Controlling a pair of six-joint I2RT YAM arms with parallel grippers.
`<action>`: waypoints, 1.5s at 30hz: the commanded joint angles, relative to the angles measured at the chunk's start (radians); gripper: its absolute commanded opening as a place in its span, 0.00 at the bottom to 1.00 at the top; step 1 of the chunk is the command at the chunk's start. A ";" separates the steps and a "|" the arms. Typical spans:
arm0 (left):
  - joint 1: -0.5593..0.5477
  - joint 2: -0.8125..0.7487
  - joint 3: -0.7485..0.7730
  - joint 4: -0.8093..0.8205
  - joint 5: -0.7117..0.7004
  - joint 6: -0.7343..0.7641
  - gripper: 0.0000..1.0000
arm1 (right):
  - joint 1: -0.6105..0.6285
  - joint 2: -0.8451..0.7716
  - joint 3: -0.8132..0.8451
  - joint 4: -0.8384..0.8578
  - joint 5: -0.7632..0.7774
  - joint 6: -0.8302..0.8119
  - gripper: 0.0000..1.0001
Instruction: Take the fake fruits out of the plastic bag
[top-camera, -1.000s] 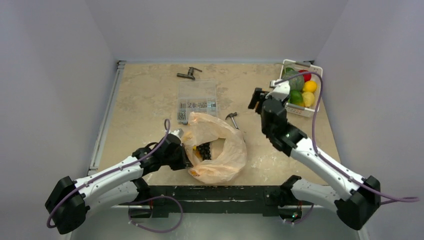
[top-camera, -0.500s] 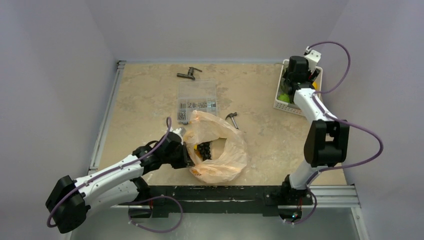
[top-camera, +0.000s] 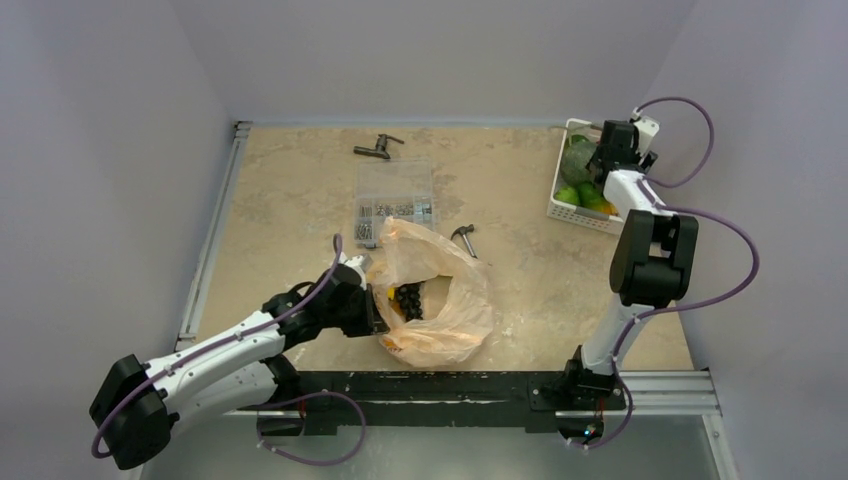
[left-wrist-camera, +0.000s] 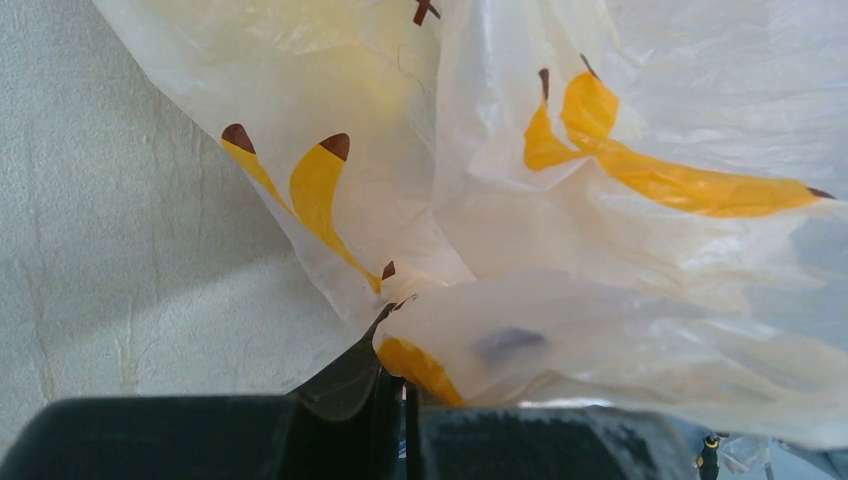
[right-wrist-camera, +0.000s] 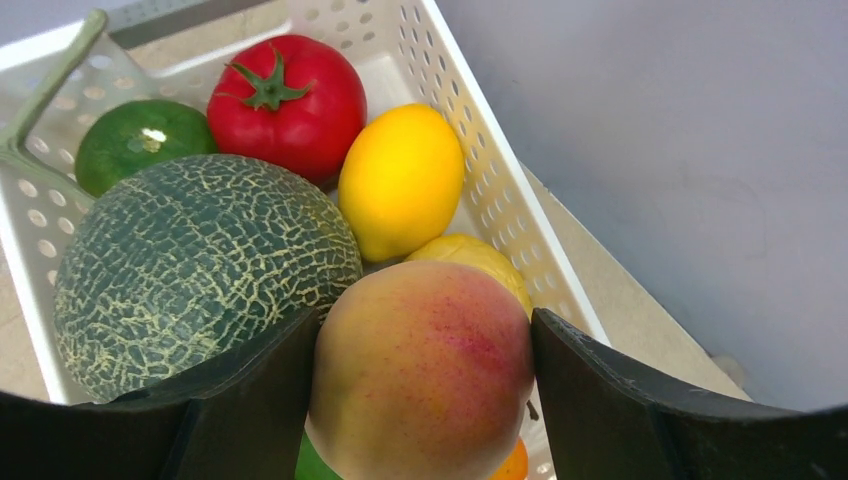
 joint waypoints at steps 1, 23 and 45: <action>-0.004 0.005 0.041 0.019 0.007 0.028 0.00 | -0.003 0.010 0.071 -0.005 -0.053 -0.023 0.44; -0.005 0.013 0.058 -0.002 -0.002 -0.024 0.00 | 0.212 -0.335 -0.059 -0.068 0.033 0.004 0.99; -0.004 0.009 0.076 -0.038 -0.080 -0.013 0.00 | 0.729 -0.858 -0.479 -0.174 -0.717 0.040 0.88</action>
